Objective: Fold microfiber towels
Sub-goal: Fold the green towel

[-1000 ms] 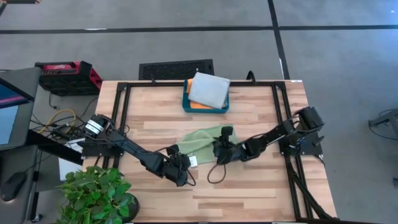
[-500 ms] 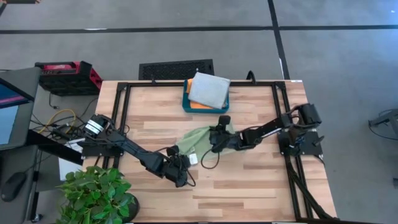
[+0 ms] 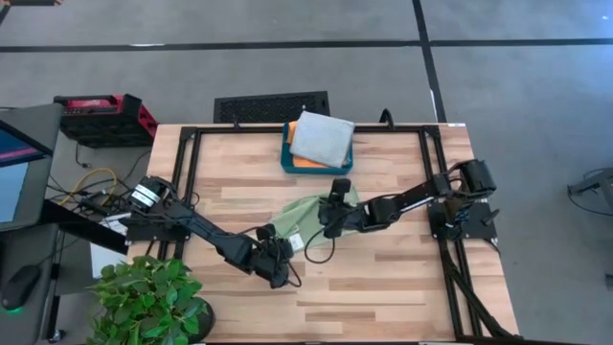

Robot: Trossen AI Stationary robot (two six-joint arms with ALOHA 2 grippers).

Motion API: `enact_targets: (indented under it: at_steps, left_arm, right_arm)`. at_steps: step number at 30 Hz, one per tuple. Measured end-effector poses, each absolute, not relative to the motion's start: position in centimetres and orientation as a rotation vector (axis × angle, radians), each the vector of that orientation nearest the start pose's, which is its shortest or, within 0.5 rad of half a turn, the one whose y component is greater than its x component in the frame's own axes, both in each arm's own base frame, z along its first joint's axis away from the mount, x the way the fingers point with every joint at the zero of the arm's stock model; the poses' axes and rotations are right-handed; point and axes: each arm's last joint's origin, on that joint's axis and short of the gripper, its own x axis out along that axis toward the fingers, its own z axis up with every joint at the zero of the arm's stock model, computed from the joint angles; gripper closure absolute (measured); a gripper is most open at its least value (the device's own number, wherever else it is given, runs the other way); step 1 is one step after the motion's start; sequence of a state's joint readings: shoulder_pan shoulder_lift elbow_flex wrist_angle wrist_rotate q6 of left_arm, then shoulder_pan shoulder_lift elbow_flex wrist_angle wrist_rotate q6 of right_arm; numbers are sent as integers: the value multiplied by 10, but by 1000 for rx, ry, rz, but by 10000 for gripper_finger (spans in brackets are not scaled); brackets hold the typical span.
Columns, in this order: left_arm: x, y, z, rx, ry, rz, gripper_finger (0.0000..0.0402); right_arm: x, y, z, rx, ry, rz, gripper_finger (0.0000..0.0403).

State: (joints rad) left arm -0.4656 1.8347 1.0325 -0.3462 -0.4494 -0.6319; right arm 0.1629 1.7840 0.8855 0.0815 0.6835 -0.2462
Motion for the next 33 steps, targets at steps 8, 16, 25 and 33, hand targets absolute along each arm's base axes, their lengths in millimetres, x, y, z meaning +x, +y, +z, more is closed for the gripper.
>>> enact_targets:
  at_steps: [8,16,25,33]
  left_arm:
    - [310,-142,138,-69,973,303,228]
    - [305,-139,136,-22,1026,328,228]
    - [303,-135,125,108,1074,343,229]
    - [304,-139,113,82,1107,371,334]
  right_arm:
    - [335,38,141,-536,843,-376,265]
    - [327,61,182,-340,809,-264,206]
    - [301,87,227,-131,722,-94,206]
    - [281,102,245,-76,708,-33,229]
